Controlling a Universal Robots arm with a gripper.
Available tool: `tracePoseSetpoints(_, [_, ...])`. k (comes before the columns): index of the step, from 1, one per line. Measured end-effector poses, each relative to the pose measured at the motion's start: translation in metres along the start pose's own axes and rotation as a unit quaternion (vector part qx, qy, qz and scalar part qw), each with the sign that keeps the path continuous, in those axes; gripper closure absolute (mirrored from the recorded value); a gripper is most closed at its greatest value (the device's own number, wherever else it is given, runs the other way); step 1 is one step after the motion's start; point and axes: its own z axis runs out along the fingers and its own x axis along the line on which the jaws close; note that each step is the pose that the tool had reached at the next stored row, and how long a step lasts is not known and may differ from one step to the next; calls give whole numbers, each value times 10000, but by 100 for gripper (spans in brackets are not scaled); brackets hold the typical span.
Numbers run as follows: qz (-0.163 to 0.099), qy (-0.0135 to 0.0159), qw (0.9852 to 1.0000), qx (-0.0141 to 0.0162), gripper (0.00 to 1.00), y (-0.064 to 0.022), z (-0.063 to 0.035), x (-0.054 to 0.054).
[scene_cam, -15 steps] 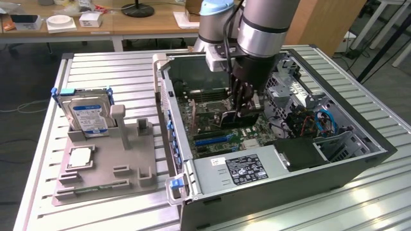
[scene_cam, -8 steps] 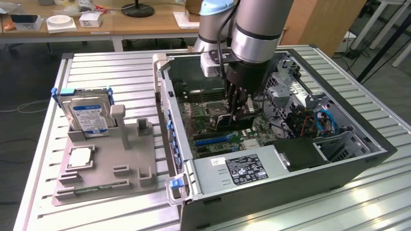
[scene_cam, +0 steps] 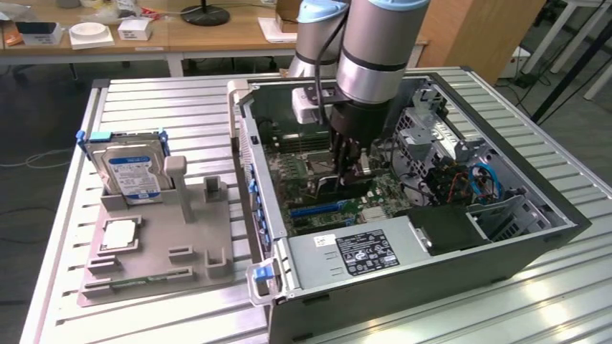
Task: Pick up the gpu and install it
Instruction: 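Insert the gpu into the slot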
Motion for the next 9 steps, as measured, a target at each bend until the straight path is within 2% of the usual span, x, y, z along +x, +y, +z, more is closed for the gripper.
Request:
tracePoseSetpoints(6, [-2, 4, 10000, 6, 74, 18, 70, -67])
tracePoseSetpoints(9, [-12, 24, 10000, 6, 74, 40, 77, -91])
